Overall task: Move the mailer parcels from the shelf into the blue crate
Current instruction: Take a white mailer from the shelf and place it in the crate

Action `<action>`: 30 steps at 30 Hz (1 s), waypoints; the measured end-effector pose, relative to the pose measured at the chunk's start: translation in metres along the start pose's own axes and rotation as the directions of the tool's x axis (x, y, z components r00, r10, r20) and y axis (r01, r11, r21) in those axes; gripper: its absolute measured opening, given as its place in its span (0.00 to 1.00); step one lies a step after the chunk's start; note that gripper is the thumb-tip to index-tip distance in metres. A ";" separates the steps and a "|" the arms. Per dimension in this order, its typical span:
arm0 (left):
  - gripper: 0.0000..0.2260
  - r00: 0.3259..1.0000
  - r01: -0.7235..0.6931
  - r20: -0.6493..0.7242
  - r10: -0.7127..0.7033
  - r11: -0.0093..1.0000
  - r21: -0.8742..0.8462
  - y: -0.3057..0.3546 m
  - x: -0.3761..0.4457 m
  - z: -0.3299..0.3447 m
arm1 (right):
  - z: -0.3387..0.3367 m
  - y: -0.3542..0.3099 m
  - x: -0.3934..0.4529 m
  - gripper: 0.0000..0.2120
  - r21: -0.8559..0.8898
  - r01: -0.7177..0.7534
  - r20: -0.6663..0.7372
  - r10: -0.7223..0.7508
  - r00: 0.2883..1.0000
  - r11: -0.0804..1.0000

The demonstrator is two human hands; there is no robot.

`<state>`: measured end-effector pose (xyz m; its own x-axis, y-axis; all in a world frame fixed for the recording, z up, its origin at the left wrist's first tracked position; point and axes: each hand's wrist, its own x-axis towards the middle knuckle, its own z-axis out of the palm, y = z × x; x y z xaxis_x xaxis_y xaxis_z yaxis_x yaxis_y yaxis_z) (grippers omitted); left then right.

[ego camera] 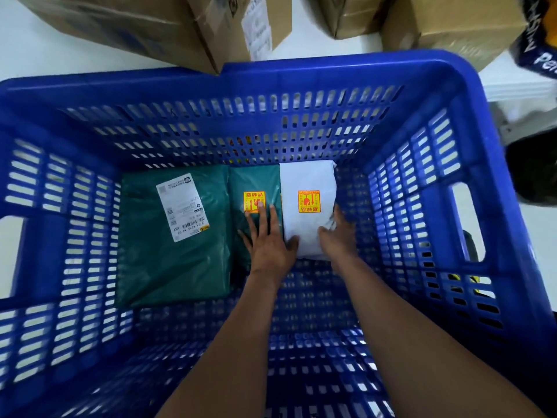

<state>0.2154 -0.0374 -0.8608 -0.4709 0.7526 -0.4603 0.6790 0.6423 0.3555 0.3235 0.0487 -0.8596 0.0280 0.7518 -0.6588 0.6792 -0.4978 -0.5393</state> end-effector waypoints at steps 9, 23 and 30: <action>0.38 0.980 0.037 0.192 -0.045 0.998 0.046 0.008 0.007 -0.035 | -0.034 -0.024 -0.014 0.35 -0.193 0.027 0.220 0.016 0.975 0.981; 0.21 1.000 0.026 -0.003 -0.027 0.999 -0.036 0.107 -0.115 -0.283 | -0.157 -0.203 -0.222 0.14 -0.010 0.193 0.238 -0.185 0.953 0.981; 0.20 0.987 -0.073 -0.146 0.067 0.997 -0.034 0.192 -0.214 -0.425 | -0.246 -0.279 -0.353 0.10 0.098 0.338 0.177 -0.350 0.920 0.936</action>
<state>0.2070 -0.0135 -0.3482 -0.5012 0.8073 -0.3116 0.6919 0.5901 0.4160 0.3046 0.0286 -0.3480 -0.3421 0.7894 -0.5097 0.5737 -0.2541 -0.7787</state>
